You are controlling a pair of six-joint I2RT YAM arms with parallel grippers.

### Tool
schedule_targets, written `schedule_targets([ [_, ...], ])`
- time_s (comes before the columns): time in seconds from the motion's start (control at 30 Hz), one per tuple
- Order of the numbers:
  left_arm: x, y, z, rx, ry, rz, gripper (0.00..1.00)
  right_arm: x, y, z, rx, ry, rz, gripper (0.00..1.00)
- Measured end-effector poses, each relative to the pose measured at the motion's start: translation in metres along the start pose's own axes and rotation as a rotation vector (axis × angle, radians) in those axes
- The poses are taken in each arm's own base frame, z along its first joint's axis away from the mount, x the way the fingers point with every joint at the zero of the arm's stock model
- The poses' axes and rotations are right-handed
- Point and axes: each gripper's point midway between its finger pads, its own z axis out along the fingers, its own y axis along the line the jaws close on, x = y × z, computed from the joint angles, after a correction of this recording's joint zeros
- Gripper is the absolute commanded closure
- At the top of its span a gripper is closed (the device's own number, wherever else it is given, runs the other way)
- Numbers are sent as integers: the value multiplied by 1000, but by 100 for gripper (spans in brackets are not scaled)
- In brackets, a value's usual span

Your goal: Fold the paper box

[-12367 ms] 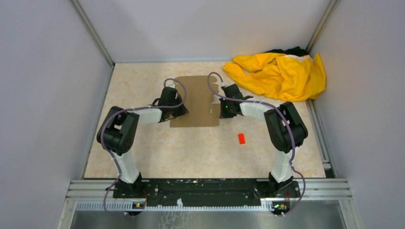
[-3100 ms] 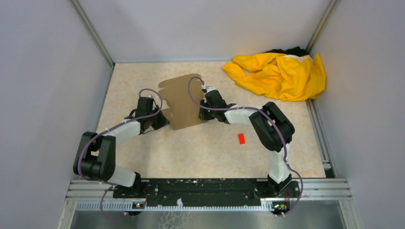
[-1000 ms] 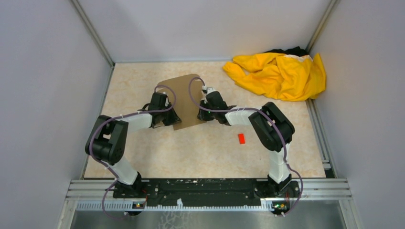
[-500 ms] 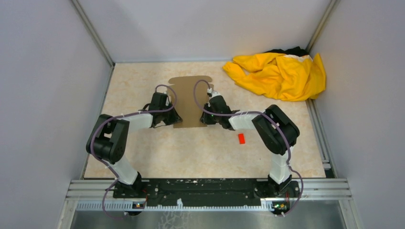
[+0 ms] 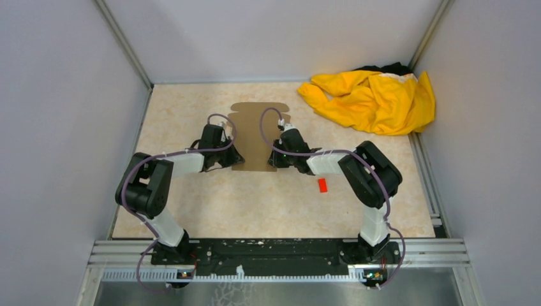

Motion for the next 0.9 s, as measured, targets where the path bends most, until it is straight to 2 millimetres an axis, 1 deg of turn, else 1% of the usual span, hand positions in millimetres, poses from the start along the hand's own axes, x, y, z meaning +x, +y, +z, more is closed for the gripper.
schedule_targets([
  [0.3,0,0,0,53,-14,-8,89,-1,0,0,12,18,-4,81],
  [0.9,1,0,2,185,-35,-70,89,1,-1,-2,26,39,-7,81],
])
